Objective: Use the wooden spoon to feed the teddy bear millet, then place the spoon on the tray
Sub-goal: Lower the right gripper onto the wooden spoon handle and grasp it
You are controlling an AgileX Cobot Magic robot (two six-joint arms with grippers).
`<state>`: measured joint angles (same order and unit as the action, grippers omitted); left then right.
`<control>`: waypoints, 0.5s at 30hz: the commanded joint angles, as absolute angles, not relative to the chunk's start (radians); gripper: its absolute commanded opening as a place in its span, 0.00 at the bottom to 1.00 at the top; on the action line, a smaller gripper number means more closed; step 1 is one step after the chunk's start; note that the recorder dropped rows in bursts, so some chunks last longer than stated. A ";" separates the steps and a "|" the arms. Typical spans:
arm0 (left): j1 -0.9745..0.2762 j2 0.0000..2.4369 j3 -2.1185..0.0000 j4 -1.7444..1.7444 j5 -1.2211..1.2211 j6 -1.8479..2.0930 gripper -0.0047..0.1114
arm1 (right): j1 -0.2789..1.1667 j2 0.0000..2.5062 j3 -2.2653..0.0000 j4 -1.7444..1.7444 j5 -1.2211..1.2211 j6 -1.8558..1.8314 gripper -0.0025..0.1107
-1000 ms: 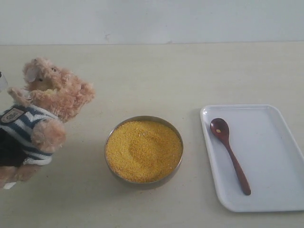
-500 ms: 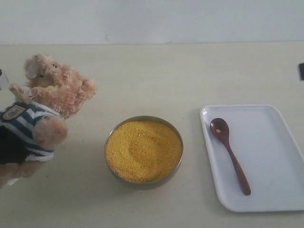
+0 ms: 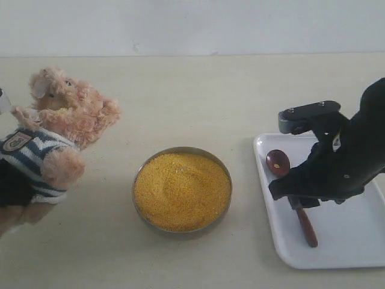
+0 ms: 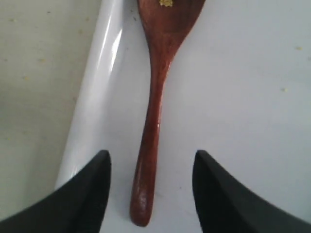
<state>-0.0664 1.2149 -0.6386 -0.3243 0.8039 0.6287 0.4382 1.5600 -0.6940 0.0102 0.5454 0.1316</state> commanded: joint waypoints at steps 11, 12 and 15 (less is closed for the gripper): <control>-0.070 1.206 -0.639 -0.333 0.789 0.621 0.07 | 0.440 1.729 -0.690 0.016 0.460 0.105 0.12; -0.070 1.206 -0.639 -0.333 0.789 0.621 0.07 | 0.440 1.722 -0.692 0.016 0.469 0.096 0.02; -0.070 1.206 -0.639 -0.333 0.787 0.621 0.07 | 0.440 1.674 -0.716 0.009 0.520 0.080 0.02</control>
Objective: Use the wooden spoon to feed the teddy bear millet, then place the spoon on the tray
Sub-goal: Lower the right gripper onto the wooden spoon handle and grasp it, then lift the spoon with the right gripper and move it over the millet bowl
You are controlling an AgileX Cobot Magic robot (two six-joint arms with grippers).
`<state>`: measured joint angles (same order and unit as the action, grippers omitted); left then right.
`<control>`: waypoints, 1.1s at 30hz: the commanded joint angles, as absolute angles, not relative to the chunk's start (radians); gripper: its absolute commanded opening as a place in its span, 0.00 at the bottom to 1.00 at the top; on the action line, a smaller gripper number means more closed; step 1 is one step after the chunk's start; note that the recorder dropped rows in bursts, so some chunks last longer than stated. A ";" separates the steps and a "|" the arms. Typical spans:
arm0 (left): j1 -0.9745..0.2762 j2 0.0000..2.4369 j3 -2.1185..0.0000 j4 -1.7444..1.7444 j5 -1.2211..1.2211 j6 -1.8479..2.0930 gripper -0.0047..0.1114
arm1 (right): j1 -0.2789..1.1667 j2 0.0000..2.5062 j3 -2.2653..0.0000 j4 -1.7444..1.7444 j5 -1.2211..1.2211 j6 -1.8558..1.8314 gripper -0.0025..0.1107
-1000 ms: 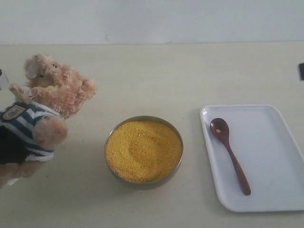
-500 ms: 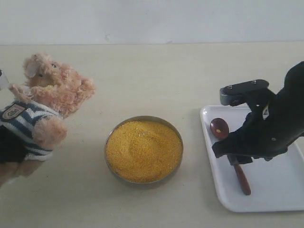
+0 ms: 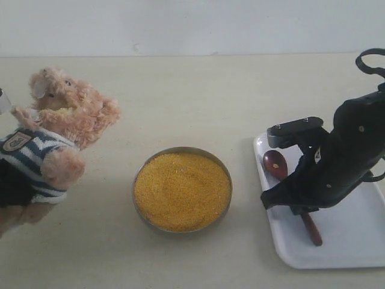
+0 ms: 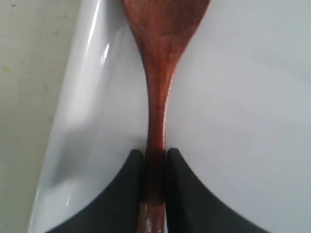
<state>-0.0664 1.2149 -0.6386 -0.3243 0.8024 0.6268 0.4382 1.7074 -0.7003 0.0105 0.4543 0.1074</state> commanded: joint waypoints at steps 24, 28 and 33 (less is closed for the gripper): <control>-0.108 1.255 -0.639 -0.250 0.923 0.601 0.07 | 1.172 1.572 -0.945 -0.960 1.221 0.208 0.02; -0.215 1.249 -0.639 -0.054 0.989 0.466 0.07 | 1.226 1.632 -0.945 -1.067 1.221 0.152 0.02; -0.275 1.219 -0.639 0.108 0.993 0.341 0.07 | 1.228 1.694 -0.945 -1.159 1.221 0.088 0.02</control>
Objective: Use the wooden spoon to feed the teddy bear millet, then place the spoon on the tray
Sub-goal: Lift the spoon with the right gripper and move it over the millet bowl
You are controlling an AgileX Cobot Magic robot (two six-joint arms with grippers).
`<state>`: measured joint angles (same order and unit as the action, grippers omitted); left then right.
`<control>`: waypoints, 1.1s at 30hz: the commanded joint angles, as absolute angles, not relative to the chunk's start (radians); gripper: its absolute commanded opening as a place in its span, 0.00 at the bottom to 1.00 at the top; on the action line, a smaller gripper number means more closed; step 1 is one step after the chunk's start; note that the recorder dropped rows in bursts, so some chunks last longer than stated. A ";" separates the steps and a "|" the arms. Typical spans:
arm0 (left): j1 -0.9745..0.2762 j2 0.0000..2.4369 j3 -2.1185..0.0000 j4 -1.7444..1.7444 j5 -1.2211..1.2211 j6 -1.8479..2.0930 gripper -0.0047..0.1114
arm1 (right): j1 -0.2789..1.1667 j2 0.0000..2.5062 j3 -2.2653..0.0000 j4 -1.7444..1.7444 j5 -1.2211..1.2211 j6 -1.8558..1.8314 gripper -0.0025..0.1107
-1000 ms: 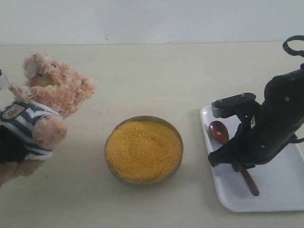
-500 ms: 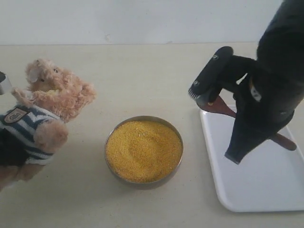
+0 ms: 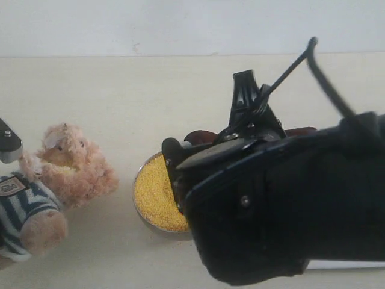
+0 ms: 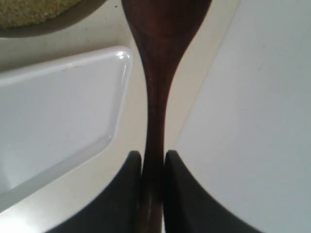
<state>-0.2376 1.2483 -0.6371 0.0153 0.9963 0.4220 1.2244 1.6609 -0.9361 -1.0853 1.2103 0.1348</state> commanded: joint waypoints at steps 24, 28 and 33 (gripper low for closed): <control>-0.277 1.212 -0.594 0.081 0.886 0.359 0.07 | 1.230 1.929 -0.977 -1.360 1.221 -0.152 0.02; -0.277 1.212 -0.594 0.076 0.870 0.359 0.07 | 1.240 1.927 -0.978 -1.347 1.221 -0.171 0.02; -0.277 1.212 -0.594 0.074 0.868 0.359 0.07 | 1.265 1.927 -0.980 -1.284 1.221 -0.194 0.02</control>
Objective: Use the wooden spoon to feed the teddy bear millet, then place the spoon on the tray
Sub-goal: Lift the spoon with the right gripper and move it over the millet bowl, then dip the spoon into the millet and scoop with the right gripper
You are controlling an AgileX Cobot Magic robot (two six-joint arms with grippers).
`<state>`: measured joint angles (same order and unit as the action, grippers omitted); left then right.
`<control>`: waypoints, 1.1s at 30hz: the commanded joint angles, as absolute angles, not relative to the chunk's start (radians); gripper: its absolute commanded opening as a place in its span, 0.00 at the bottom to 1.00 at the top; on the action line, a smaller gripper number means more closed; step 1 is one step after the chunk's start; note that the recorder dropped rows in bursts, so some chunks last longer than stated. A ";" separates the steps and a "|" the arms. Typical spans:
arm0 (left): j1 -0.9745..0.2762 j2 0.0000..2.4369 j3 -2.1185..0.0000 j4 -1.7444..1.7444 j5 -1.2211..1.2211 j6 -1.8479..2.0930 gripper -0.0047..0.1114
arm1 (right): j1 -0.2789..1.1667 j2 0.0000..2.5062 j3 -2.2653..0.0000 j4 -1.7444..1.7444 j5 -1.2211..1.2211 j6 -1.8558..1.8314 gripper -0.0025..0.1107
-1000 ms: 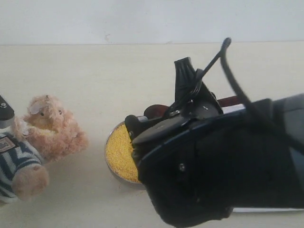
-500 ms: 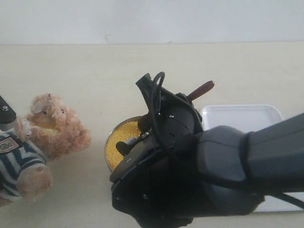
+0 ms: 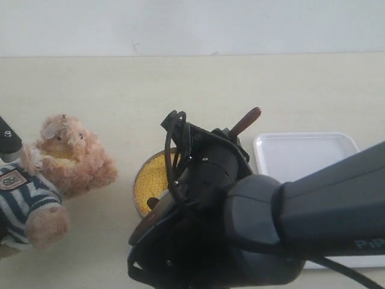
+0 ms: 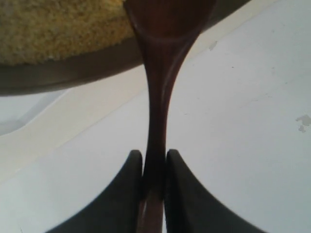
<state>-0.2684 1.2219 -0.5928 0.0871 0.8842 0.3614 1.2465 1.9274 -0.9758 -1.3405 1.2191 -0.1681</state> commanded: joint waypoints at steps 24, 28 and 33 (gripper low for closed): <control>-0.277 1.212 -0.594 0.065 0.860 0.355 0.07 | 1.229 1.927 -1.212 -0.713 1.221 -0.203 0.02; -0.277 1.212 -0.594 0.063 0.856 0.355 0.07 | 1.188 1.914 -1.213 -0.619 1.221 -0.193 0.02; -0.277 1.212 -0.594 0.060 0.854 0.355 0.07 | 1.144 1.884 -1.234 -0.523 1.221 -0.193 0.02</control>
<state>-0.2684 1.2219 -0.5928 0.0750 0.8736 0.3614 1.1605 1.9024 -1.2227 -0.5844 1.2150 -0.1823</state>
